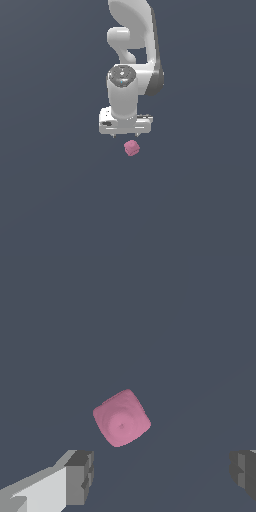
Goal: Pick up the object and move it to a goal position.
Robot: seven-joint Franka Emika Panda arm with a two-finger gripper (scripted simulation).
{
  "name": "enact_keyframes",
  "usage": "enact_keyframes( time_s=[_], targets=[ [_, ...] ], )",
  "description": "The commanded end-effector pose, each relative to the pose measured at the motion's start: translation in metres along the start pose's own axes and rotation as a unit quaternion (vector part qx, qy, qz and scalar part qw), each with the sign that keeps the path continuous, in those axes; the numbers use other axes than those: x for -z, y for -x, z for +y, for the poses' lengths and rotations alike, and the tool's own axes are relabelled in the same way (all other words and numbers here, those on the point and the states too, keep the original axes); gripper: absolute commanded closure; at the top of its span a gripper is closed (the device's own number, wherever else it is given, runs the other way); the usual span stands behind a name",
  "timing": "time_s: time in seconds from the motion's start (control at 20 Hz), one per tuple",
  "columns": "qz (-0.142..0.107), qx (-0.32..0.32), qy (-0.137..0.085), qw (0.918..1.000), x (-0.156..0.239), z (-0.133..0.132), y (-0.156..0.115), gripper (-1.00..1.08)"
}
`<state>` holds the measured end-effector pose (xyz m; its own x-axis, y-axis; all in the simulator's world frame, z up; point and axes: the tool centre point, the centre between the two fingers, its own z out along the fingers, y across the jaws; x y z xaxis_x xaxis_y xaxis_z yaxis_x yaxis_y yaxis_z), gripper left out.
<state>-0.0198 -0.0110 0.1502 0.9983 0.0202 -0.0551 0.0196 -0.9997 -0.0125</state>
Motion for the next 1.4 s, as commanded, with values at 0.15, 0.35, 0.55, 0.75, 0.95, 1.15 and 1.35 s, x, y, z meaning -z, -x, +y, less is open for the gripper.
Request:
enact_keyframes(
  time_s=[0.15, 0.35, 0.55, 0.75, 0.95, 1.15, 1.35],
  targets=[
    [0.005, 0.052, 0.003, 0.9986, -0.013, -0.005, 0.000, -0.92],
    [0.010, 0.107, 0.006, 0.9942, -0.025, -0.010, 0.001, -0.92],
    [0.015, 0.166, 0.009, 0.9860, -0.038, -0.016, 0.002, -0.92],
    [0.019, 0.211, 0.011, 0.9771, -0.049, -0.022, 0.003, -0.92],
    [0.022, 0.244, 0.013, 0.9694, -0.056, -0.026, 0.004, -0.92],
    [0.024, 0.263, 0.013, 0.9643, -0.060, -0.028, 0.005, -0.92],
    [0.025, 0.270, 0.013, 0.9625, -0.061, -0.029, 0.005, -0.92]
  ],
)
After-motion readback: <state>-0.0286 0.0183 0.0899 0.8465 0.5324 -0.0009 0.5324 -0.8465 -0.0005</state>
